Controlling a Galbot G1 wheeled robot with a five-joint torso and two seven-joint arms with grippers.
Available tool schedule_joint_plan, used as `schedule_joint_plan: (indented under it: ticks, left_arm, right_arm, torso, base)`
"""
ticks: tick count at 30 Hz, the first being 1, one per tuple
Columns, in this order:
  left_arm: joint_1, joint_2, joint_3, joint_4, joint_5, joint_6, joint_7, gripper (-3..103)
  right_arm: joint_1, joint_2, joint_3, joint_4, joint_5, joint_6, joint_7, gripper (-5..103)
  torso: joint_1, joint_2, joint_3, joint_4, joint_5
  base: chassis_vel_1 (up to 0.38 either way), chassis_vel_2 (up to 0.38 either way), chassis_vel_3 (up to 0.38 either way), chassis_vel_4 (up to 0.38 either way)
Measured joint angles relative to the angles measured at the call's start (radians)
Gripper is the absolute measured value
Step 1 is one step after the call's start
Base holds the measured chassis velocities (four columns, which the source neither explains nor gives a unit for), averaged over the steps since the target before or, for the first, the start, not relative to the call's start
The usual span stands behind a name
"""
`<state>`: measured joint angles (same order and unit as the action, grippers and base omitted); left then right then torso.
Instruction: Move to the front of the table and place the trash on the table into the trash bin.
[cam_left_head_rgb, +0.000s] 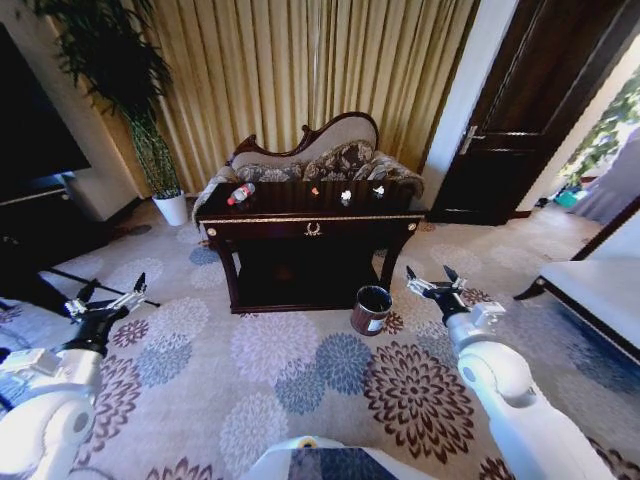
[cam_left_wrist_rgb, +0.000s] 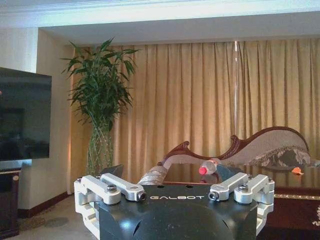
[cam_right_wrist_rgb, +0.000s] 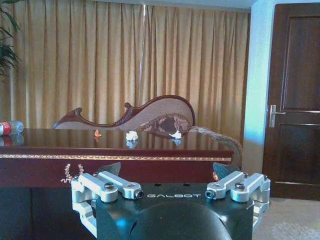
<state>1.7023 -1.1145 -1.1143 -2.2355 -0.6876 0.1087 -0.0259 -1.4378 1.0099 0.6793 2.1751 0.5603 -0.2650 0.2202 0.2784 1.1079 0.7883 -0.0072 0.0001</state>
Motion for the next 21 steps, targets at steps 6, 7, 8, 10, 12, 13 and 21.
schedule_joint_plan:
  ticks: [6, 7, 8, 10, 12, 13, 21]
  left_arm:
    - [-0.002, 0.0, 0.002, 0.005, 0.0, 0.0, 0.002, 100]
    - [-0.002, 0.0, 0.002, 0.005, 0.0, 0.0, 0.002, 100]
    - [-0.002, -0.001, 0.002, 0.007, 0.0, -0.001, 0.002, 100]
    - [-0.002, -0.001, 0.002, 0.008, 0.0, -0.001, 0.003, 100]
    - [-0.002, -0.001, 0.002, 0.009, 0.0, -0.003, 0.004, 100]
    - [-0.002, -0.001, 0.002, 0.009, 0.0, -0.003, 0.004, 100]
    - [-0.002, -0.002, 0.002, 0.01, 0.0, -0.005, 0.004, 100]
  right_arm:
    - [0.003, 0.001, -0.004, -0.005, -0.001, 0.0, 0.0, 100]
    - [0.003, 0.001, -0.004, -0.005, -0.001, 0.0, 0.0, 100]
    - [0.003, 0.002, -0.004, -0.006, -0.001, 0.001, 0.0, 100]
    - [0.003, 0.001, -0.004, -0.007, -0.001, 0.001, 0.0, 100]
    - [0.003, 0.001, -0.004, -0.007, -0.001, 0.001, 0.0, 100]
    - [0.003, 0.001, -0.004, -0.007, -0.001, 0.001, 0.0, 100]
    - [0.005, 0.003, -0.008, -0.01, -0.003, 0.001, 0.0, 100]
  torso:
    - [0.0, 0.0, 0.0, 0.0001, -0.0003]
    - [0.0, 0.0, 0.0, 0.0001, -0.0003]
    - [0.0, 0.0, 0.0, 0.0002, -0.0002]
    - [0.0, 0.0, 0.0, 0.0003, -0.0001]
    - [0.0, 0.0, 0.0, -0.0001, -0.0003]
    - [0.0, 0.0, 0.0, -0.0001, -0.0003]
    - [0.0, 0.0, 0.0, 0.0007, 0.0002]
  base:
    - [-0.154, 0.167, 0.149, -0.169]
    - [-0.152, 0.175, 0.141, -0.166]
    - [-0.168, 0.175, 0.157, -0.174]
    - [-0.177, 0.186, 0.157, -0.174]
    - [-0.201, 0.16, 0.167, -0.187]
    - [-0.224, 0.154, 0.171, -0.188]
    - [-0.171, 0.185, 0.196, -0.168]
